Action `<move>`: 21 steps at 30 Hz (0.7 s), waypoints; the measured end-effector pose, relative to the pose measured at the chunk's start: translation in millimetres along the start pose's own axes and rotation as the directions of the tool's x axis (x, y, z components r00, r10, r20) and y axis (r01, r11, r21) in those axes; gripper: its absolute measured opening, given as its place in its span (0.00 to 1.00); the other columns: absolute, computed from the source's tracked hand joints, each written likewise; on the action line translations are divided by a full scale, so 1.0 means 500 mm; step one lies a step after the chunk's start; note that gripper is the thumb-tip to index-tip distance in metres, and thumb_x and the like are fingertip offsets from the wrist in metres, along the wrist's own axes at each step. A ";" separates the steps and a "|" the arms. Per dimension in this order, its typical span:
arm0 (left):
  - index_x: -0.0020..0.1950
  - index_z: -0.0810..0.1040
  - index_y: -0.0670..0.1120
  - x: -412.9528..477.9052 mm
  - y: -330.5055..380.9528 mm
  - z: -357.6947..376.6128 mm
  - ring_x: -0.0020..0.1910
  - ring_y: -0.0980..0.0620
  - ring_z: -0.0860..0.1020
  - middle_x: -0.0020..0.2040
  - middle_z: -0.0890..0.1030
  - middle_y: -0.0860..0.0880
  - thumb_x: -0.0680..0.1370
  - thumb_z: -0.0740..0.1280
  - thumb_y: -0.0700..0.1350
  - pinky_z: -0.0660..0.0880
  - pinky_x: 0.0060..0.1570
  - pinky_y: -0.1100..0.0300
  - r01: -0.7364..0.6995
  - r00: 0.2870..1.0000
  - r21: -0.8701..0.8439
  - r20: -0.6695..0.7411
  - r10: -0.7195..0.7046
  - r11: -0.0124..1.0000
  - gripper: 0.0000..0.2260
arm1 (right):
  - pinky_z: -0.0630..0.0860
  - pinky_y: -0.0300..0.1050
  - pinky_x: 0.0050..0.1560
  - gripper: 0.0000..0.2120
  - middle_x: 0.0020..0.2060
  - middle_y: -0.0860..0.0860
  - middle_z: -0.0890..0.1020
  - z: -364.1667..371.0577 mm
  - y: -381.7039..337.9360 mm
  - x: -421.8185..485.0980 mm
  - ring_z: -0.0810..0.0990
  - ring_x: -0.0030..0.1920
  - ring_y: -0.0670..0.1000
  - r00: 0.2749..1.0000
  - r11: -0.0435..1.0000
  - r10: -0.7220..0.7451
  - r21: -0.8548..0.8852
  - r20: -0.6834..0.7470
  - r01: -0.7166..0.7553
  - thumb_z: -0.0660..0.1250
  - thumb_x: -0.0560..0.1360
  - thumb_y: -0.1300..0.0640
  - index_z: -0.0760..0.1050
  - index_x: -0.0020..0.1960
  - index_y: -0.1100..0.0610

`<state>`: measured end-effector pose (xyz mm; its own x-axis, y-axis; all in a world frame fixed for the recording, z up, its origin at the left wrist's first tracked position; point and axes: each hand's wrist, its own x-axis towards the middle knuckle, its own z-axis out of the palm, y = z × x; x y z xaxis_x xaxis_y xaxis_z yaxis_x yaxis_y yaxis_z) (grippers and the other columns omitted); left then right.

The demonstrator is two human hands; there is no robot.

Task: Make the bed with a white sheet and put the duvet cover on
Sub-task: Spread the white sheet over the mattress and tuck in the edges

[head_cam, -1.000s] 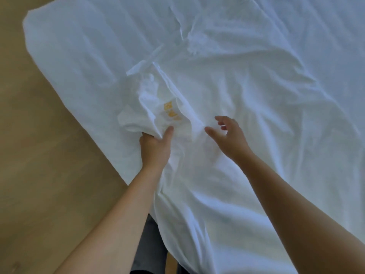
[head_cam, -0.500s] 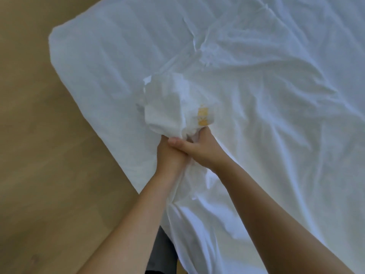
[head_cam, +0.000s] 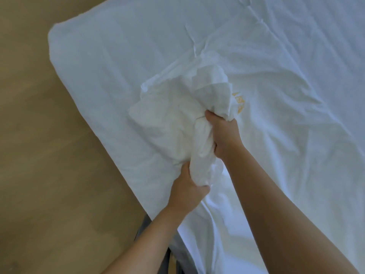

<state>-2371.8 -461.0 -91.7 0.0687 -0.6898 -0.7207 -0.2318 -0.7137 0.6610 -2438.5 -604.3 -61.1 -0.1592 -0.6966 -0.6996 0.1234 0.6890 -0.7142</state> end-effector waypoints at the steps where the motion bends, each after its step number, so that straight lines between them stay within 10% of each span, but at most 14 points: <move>1: 0.64 0.69 0.53 0.001 -0.004 0.001 0.50 0.51 0.78 0.49 0.77 0.58 0.69 0.73 0.45 0.73 0.46 0.63 -0.003 1.000 -0.057 -0.031 0.001 0.998 0.25 | 0.79 0.44 0.43 0.10 0.43 0.51 0.83 -0.007 -0.001 -0.002 0.82 0.44 0.50 1.000 0.999 0.005 0.037 -0.015 -0.005 0.69 0.72 0.61 0.76 0.53 0.53; 5: 0.40 0.73 0.57 0.005 0.024 -0.038 0.31 0.62 0.74 0.34 0.77 0.63 0.71 0.68 0.42 0.67 0.30 0.73 -0.139 0.985 -0.134 -0.120 0.123 0.981 0.09 | 0.79 0.43 0.39 0.08 0.41 0.52 0.83 -0.036 -0.030 -0.013 0.83 0.40 0.51 0.994 0.970 0.077 0.237 -0.076 -0.057 0.68 0.73 0.62 0.77 0.51 0.56; 21: 0.36 0.73 0.56 -0.078 0.313 -0.281 0.33 0.61 0.73 0.33 0.76 0.59 0.71 0.69 0.42 0.66 0.30 0.72 -0.477 0.822 0.196 -0.246 0.513 0.857 0.10 | 0.78 0.43 0.45 0.18 0.54 0.56 0.81 0.076 -0.320 -0.181 0.80 0.49 0.54 0.997 0.946 -0.075 0.316 -0.019 0.077 0.67 0.74 0.62 0.74 0.64 0.61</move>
<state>-2274.3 -563.0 69.0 0.1763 -0.9635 -0.2016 -0.4217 -0.2590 0.8689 -2406.7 -659.1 115.5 -0.1870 -0.7422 -0.6435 0.4138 0.5346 -0.7369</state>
